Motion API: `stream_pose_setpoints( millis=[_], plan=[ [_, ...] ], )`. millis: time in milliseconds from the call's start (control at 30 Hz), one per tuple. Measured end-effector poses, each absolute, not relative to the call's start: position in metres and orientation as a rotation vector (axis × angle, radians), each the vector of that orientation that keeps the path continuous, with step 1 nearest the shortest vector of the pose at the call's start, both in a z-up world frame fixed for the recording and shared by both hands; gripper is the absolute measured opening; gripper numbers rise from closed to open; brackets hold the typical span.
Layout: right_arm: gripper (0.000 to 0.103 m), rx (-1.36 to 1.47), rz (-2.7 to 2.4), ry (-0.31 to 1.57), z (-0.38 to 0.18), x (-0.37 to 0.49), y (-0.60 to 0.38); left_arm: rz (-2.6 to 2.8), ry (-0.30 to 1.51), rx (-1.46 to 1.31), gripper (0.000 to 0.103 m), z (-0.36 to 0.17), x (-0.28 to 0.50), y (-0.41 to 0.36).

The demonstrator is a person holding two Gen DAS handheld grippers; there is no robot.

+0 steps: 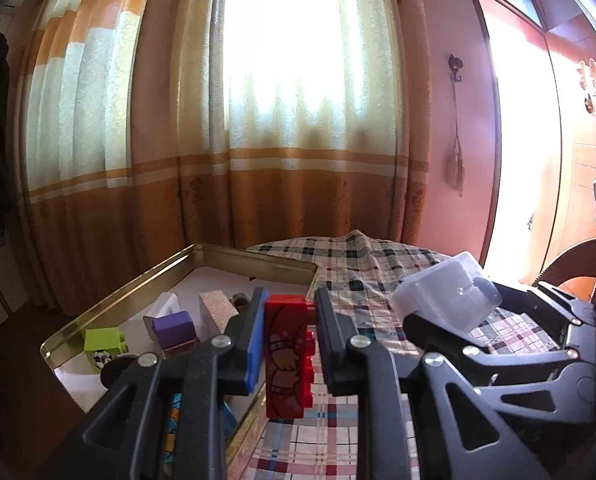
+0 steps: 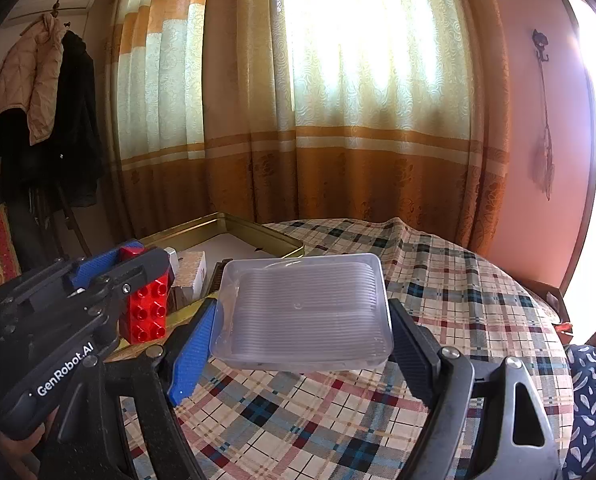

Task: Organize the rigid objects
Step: 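Carry the red block and clear container over the gold tin with both tools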

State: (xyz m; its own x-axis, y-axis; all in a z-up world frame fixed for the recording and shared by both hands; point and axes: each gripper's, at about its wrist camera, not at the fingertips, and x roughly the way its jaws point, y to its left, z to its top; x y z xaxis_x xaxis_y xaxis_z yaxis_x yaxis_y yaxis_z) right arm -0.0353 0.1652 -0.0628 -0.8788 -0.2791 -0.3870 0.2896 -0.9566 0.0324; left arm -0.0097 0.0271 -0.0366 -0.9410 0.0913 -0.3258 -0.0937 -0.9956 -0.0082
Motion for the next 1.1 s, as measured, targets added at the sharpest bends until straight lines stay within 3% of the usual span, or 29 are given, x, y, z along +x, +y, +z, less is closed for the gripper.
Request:
stream_pose_setpoints(
  millis=[667,1100],
  plan=[
    [0.083,0.561,-2.695,-0.014,-0.027,-0.065,0.146,3.087,-0.023,-0.519,0.022,-0.003,-0.027,-0.024],
    [0.083,0.636,-2.576,0.011,-0.014,-0.106,0.098,3.143,0.003,-0.724,0.022,0.008,-0.067,-0.086]
  ],
)
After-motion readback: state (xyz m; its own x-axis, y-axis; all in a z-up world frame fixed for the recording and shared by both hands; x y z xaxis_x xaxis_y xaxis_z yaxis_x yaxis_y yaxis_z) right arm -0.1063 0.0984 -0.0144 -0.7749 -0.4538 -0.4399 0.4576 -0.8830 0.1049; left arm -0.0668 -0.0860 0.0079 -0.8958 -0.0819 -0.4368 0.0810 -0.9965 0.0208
